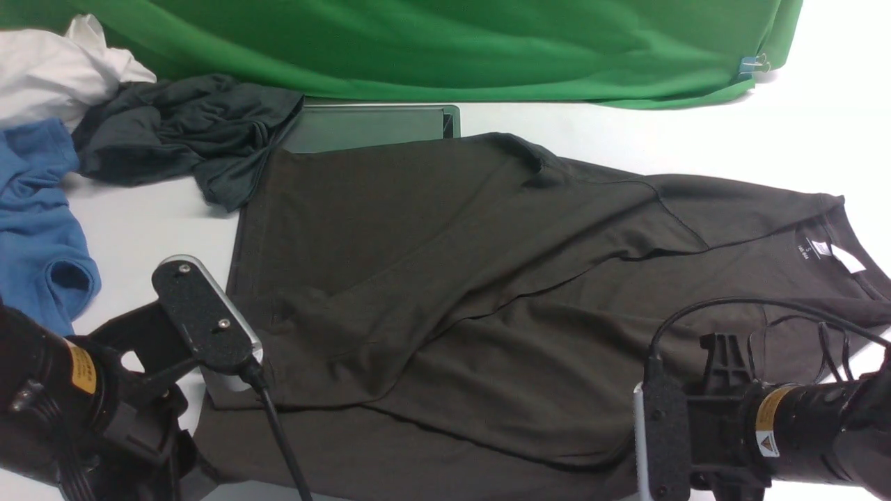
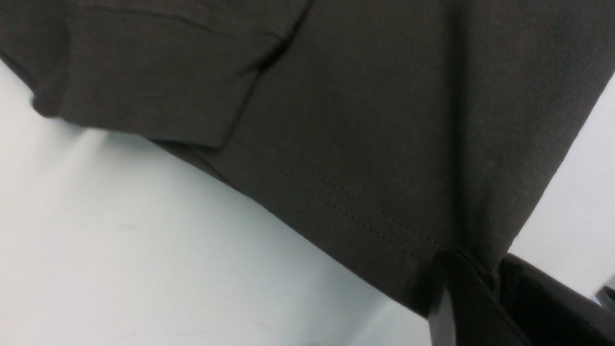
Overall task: Fold a long-sleeved shirt on a white desktop.
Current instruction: 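Grasp the near edge of the shirt at its hem and shoulder corners, then fold the black garment in half by bringing its near edge over to the far edge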
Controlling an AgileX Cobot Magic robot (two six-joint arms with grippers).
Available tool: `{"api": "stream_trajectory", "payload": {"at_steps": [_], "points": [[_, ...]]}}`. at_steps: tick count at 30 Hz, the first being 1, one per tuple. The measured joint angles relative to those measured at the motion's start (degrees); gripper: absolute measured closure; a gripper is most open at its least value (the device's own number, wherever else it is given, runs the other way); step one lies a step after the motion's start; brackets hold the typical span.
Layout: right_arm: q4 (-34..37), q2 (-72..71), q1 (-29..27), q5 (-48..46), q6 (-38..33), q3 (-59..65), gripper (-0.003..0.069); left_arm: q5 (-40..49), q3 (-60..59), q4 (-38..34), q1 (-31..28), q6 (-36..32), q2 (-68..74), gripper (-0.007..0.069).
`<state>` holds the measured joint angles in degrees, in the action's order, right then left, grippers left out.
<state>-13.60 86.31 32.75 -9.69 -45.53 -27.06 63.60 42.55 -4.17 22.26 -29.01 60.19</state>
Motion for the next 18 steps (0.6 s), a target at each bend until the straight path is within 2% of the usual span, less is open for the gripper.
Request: {"api": "stream_trajectory", "payload": {"at_steps": [1,2,3,4,5,10,15,18], "points": [[0.0,-0.1,0.1,-0.2,0.1,0.0,0.0511,0.1,0.0,0.0,0.0,0.0,-0.1,0.0584],[0.0,-1.6,1.3,-3.3,1.7,0.1,0.0591,0.6,0.0,0.0,0.0,0.2,-1.3,0.0584],[0.0,-1.9,1.5,-3.9,2.0,0.1,0.0596,0.7,0.0,0.0,0.0,0.2,-1.4,0.0584],[-0.1,-4.1,3.0,-8.9,5.4,0.2,0.0617,1.2,0.0,0.0,0.0,0.4,-3.1,0.0584],[0.0,-6.3,3.9,-13.6,8.0,0.4,0.0621,1.7,0.0,0.0,0.0,0.7,-4.5,0.0584],[0.3,-14.2,5.0,-22.0,15.3,0.5,0.0623,1.8,0.0,-0.6,0.0,2.4,-8.5,0.0584],[0.3,-16.2,5.0,-25.0,16.9,-2.4,0.0623,2.0,0.0,0.9,0.0,7.4,-8.3,0.0584],[0.1,-14.7,5.0,-25.5,17.2,-7.1,0.0623,0.1,0.0,4.2,0.0,12.0,-7.0,0.0584]]}}
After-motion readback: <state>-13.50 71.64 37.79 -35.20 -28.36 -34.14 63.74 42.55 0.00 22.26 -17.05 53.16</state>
